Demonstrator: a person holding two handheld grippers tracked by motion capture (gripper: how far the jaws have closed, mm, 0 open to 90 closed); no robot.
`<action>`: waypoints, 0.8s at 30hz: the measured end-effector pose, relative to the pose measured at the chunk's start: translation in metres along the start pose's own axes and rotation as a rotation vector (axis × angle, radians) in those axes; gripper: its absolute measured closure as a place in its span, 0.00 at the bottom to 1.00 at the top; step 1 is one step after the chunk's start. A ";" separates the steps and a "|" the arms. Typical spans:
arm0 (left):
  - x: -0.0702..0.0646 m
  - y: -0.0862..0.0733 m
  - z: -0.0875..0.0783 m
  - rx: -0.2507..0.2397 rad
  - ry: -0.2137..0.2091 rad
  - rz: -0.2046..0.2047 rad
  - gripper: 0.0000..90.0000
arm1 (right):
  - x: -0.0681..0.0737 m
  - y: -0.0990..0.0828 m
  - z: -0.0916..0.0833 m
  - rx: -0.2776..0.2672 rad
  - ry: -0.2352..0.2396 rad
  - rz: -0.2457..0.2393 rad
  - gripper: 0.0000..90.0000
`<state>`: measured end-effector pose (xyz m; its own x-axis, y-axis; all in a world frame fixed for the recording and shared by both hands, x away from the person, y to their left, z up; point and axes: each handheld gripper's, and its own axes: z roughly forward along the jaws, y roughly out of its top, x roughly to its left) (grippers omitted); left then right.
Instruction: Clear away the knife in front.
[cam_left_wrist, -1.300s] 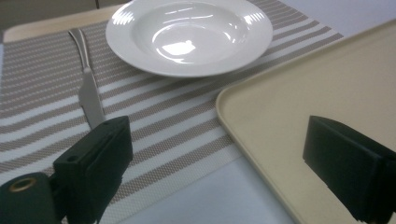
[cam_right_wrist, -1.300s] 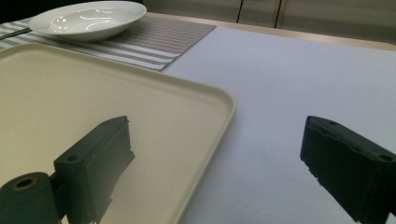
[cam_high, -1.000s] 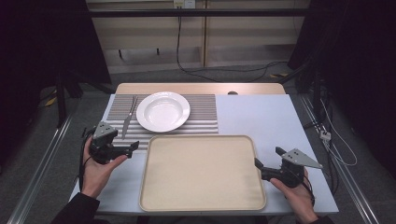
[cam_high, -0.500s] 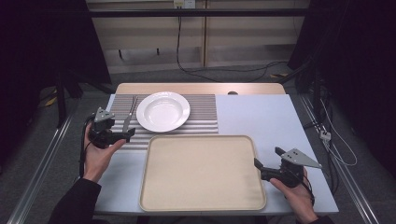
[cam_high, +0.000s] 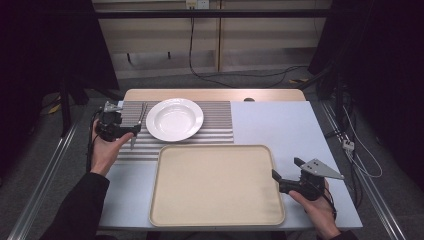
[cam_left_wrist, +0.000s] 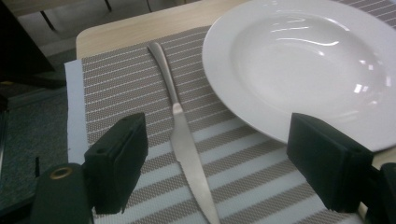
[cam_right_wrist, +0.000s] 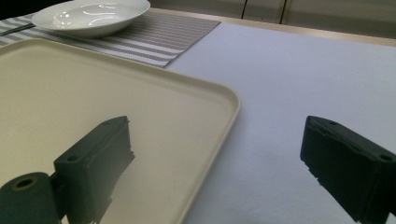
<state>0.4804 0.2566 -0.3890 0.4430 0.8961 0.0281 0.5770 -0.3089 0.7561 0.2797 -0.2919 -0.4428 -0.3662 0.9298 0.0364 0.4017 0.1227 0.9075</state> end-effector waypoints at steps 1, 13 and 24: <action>0.003 0.002 0.005 0.011 0.005 0.000 0.23 | 0.000 0.000 0.000 0.000 0.000 0.000 0.10; 0.021 0.027 0.048 0.081 0.045 -0.009 0.30 | -0.002 0.000 0.003 0.002 0.012 0.006 0.10; 0.028 0.047 0.084 0.105 0.051 -0.010 0.46 | -0.002 0.000 0.005 0.007 0.018 0.005 0.10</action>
<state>0.5772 0.2405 -0.4076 0.4029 0.9135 0.0564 0.6511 -0.3295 0.6837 0.2842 -0.2920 -0.4453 -0.3791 0.9241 0.0486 0.4098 0.1205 0.9042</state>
